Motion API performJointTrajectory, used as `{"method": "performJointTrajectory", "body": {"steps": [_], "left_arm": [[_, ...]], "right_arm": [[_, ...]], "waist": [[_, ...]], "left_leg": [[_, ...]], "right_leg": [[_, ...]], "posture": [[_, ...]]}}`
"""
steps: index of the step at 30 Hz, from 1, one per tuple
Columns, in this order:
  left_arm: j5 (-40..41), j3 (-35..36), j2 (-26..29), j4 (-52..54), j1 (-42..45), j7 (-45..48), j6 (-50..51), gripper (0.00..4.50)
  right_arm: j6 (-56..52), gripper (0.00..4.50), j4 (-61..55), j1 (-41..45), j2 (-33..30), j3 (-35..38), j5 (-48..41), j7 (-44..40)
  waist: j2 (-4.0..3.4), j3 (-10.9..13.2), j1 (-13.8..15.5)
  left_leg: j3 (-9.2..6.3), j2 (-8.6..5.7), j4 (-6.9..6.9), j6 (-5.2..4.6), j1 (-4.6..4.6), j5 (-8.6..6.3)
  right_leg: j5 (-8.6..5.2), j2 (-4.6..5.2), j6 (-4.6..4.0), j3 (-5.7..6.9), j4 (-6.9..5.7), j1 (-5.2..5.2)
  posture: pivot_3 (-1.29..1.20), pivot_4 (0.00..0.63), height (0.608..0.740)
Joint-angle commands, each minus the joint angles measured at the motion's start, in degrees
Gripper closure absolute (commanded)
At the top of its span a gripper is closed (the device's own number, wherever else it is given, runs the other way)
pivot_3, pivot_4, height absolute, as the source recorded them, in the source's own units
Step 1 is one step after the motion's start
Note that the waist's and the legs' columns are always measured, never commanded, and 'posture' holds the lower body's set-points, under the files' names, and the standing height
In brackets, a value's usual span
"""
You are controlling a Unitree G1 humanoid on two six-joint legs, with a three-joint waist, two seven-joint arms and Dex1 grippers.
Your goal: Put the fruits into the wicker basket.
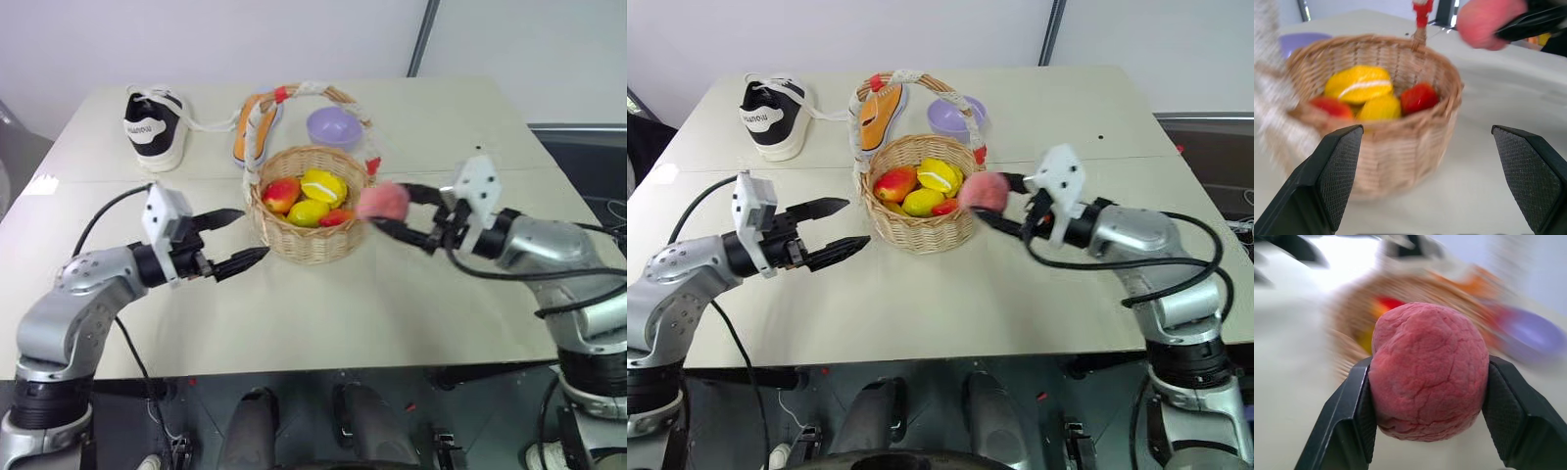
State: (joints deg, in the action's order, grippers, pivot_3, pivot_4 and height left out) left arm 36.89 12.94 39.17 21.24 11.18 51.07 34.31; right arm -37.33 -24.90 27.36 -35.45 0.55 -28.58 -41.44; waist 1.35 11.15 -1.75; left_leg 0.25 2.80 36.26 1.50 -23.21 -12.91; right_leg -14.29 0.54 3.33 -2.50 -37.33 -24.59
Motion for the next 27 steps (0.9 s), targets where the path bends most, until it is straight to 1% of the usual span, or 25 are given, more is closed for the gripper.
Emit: {"method": "performJointTrajectory", "body": {"steps": [1, 3, 7, 8, 9, 10, 11, 13, 16, 17, 18, 20, 21, 25, 27], "left_arm": [[0.9, 2.1, -0.2, 0.9, -1.3, 0.4, -2.6, 0.00], [1.4, 2.1, -0.6, 2.1, -1.8, -0.6, -2.3, 0.00], [2.5, 2.0, -1.4, 4.3, -2.6, -2.4, -1.9, 0.00], [2.6, 1.9, -1.4, 4.7, -2.8, -2.8, -1.9, 0.00], [2.8, 1.8, -1.6, 5.2, -3.1, -3.3, -1.9, 0.00], [2.9, 1.7, -1.8, 5.6, -3.2, -3.8, -1.8, 0.00], [3.1, 1.6, -1.9, 5.9, -3.3, -4.2, -1.8, 0.00], [3.4, 1.5, -2.1, 6.5, -3.4, -4.9, -1.6, 0.00], [3.9, 1.1, -2.4, 7.6, -3.7, -5.9, -1.6, 0.00], [4.0, 1.1, -2.5, 7.8, -3.8, -6.1, -1.6, 0.00], [4.4, 1.0, -2.7, 7.9, -3.9, -6.1, -1.5, 0.00], [4.7, 0.4, -3.2, 7.5, -3.8, -5.9, -1.7, 0.00], [4.7, 0.2, -3.4, 7.4, -3.8, -5.8, -1.9, 0.00], [4.5, -1.2, -4.1, 5.9, -2.2, -5.7, -2.2, 0.00], [4.4, -2.0, -4.6, 5.2, -0.9, -5.6, -2.2, 0.00]], "right_arm": [[-6.1, 2.13, 1.6, 8.0, 9.8, -6.1, 2.9, 11.3], [-7.3, 2.13, 5.5, 10.4, 13.8, -7.8, 5.9, 15.5], [-5.3, 2.13, 10.9, 12.1, 16.3, -10.3, 9.8, 17.0], [-5.1, 1.08, 11.4, 12.4, 16.5, -10.5, 10.1, 16.8], [-4.2, 0.73, 11.9, 12.8, 16.7, -10.8, 10.9, 16.8], [-3.1, 0.17, 12.2, 13.2, 16.8, -10.9, 11.8, 16.9], [-2.4, 0.07, 12.4, 13.4, 16.8, -10.9, 12.4, 17.0], [-1.6, 0.07, 11.4, 13.3, 16.3, -10.5, 13.3, 17.0], [-1.7, 0.07, 2.8, 8.3, 12.0, -5.1, 6.4, 10.0], [-2.0, 0.07, 0.9, 7.0, 11.1, -3.7, 4.6, 8.5], [-3.0, 0.07, -1.4, 4.0, 9.8, -0.5, 1.2, 6.8], [-3.6, 0.07, -3.2, 0.0, 7.8, 2.9, -1.2, 5.6], [-3.5, 0.07, -3.5, -1.1, 7.1, 3.6, -1.5, 5.5], [-3.4, 0.07, -0.2, -0.9, 8.2, 4.2, 0.4, 9.9], [-0.4, 0.07, 5.8, 1.4, 11.1, 3.0, 4.2, 14.1]], "waist": [[0.00, 0.0, -0.5], [0.04, 0.0, -0.4], [0.09, -0.1, 0.5], [0.09, -0.1, 0.7], [0.09, -0.1, 0.7], [0.09, -0.1, 0.7], [0.09, -0.1, 0.7], [0.09, -0.1, 0.7], [0.08, -0.1, 0.9], [0.08, -0.1, 1.0], [0.08, -0.1, 1.1], [0.09, -0.1, 1.0], [0.09, -0.1, 0.9], [0.08, -0.1, -0.2], [0.09, -0.1, -0.7]], "left_leg": [[-0.01, -0.01, 0.02, 0.03, -0.04, 0.02], [-0.04, -0.01, 0.02, 0.06, -0.05, 0.04], [-0.01, -0.05, 0.00, 0.07, -0.17, 0.04], [0.04, -0.06, -0.01, 0.07, -0.22, 0.04], [0.07, -0.07, -0.03, 0.06, -0.24, 0.03], [0.09, -0.07, -0.05, 0.05, -0.25, 0.03], [0.09, -0.07, -0.06, 0.04, -0.25, 0.02], [0.07, -0.06, -0.08, 0.04, -0.24, 0.02], [0.02, -0.03, -0.09, 0.04, -0.21, 0.02], [0.00, -0.03, -0.09, 0.04, -0.21, 0.02], [-0.02, -0.04, -0.09, 0.04, -0.21, 0.02], [-0.02, -0.04, -0.08, 0.03, -0.21, 0.01], [0.00, -0.04, -0.08, 0.03, -0.20, 0.01], [0.09, -0.03, -0.05, 0.02, -0.07, 0.01], [0.02, 0.00, -0.05, 0.03, -0.04, 0.02]], "right_leg": [[0.02, 0.01, -0.04, 0.00, -0.01, -0.02], [0.11, 0.02, -0.19, 0.01, -0.01, -0.02], [0.08, 0.11, -0.13, 0.03, 0.13, -0.03], [0.08, 0.15, -0.07, 0.00, 0.17, -0.06], [0.10, 0.16, 0.01, -0.01, 0.18, -0.10], [0.13, 0.16, 0.08, -0.01, 0.18, -0.11], [0.14, 0.15, 0.10, -0.02, 0.17, -0.13], [0.15, 0.11, 0.11, -0.01, 0.12, -0.16], [0.14, 0.06, 0.08, 0.00, 0.07, -0.16], [0.14, 0.06, 0.10, 0.02, 0.08, -0.14], [0.12, 0.07, 0.12, 0.04, 0.10, -0.12], [0.11, 0.09, 0.13, 0.04, 0.14, -0.08], [0.10, 0.09, 0.11, 0.03, 0.15, -0.07], [0.08, 0.04, -0.10, -0.04, 0.08, -0.06], [0.07, -0.01, -0.10, -0.02, 0.02, -0.05]], "posture": [[0.00, 0.150, 0.740], [0.00, 0.150, 0.740], [0.00, 0.150, 0.740], [0.00, 0.150, 0.740], [0.00, 0.150, 0.740], [0.00, 0.150, 0.740], [0.00, 0.150, 0.740], [0.00, 0.150, 0.740], [0.00, 0.150, 0.740], [0.00, 0.150, 0.740], [0.00, 0.150, 0.740], [0.00, 0.150, 0.740], [0.00, 0.150, 0.740], [0.00, 0.150, 0.740], [0.00, 0.150, 0.740]]}}
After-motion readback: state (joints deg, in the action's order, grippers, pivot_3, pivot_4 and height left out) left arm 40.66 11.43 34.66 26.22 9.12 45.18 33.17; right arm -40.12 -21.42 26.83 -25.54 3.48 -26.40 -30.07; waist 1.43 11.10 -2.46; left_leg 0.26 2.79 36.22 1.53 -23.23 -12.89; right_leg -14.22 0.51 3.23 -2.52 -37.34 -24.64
